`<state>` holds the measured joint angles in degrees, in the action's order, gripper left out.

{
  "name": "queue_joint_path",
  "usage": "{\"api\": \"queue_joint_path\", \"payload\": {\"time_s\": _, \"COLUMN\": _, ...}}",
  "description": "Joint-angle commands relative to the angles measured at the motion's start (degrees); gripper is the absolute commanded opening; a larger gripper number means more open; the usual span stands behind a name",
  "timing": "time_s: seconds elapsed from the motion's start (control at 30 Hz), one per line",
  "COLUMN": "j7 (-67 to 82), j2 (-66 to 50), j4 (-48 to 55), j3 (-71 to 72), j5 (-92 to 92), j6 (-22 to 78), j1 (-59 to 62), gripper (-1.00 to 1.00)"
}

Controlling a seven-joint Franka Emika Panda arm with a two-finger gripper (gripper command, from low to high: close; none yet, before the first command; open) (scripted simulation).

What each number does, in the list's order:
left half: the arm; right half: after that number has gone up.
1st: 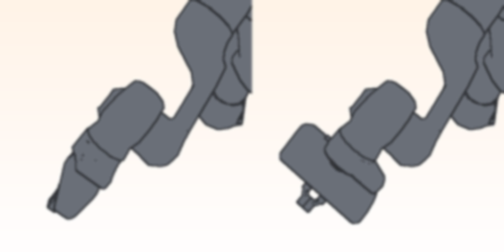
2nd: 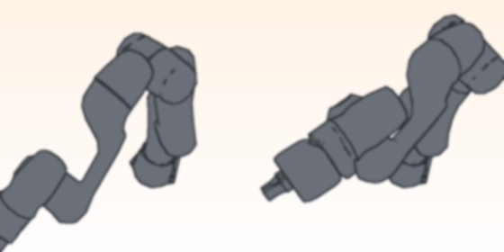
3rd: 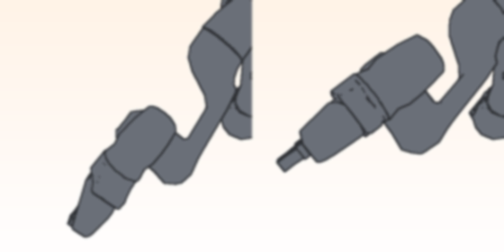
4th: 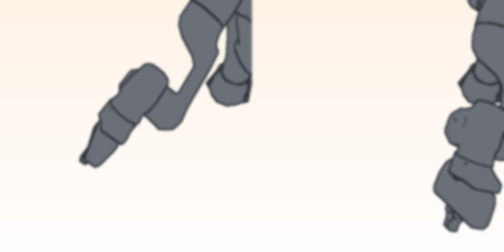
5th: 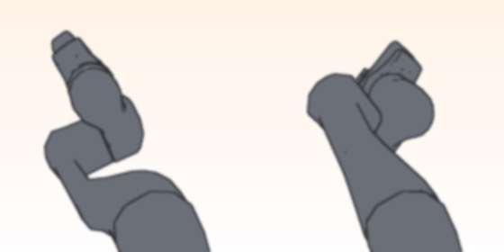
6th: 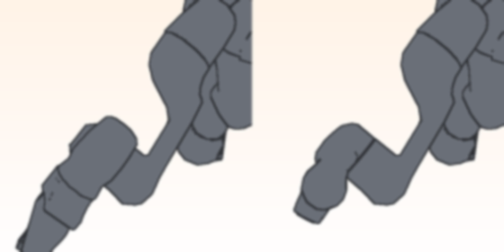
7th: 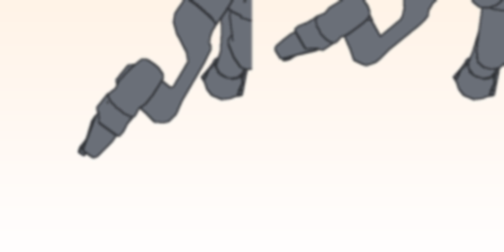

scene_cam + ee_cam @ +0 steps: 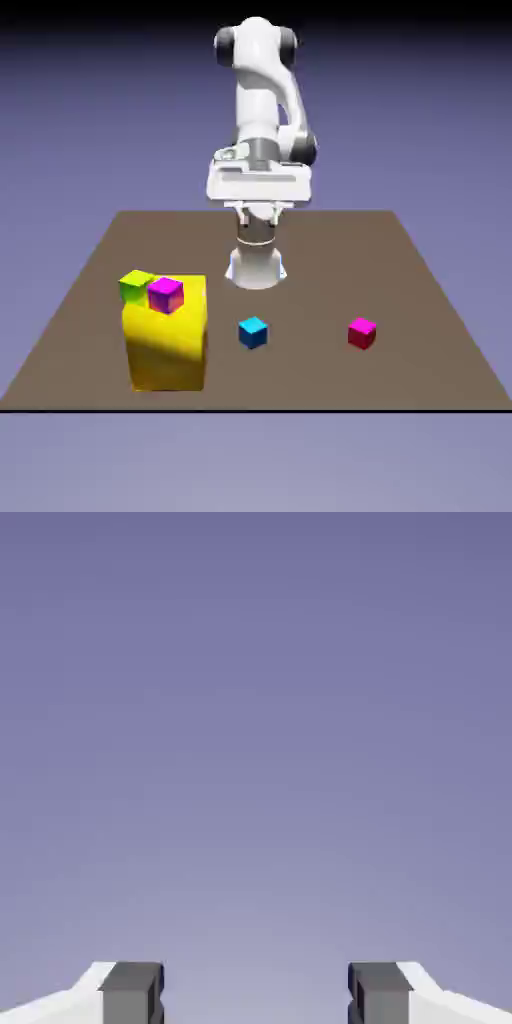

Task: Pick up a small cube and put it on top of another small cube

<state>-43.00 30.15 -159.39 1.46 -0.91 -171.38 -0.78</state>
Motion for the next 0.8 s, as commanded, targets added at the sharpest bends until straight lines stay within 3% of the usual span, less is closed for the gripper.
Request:
{"api": "queue_joint_path", "payload": {"time_s": 0.0, "j7": -0.4, "j2": -2.1, "j4": 1.3, "j3": 1.2, "j5": -0.8, "j6": 2.2, "j1": -0.1, "gripper": 0.00}}
{"api": "queue_joint_path", "payload": {"time_s": 0.77, "j7": -10.7, "j2": -49.8, "j4": 32.1, "j3": 29.1, "j5": -18.1, "j6": 52.2, "j1": -1.8, "gripper": 0.00}}
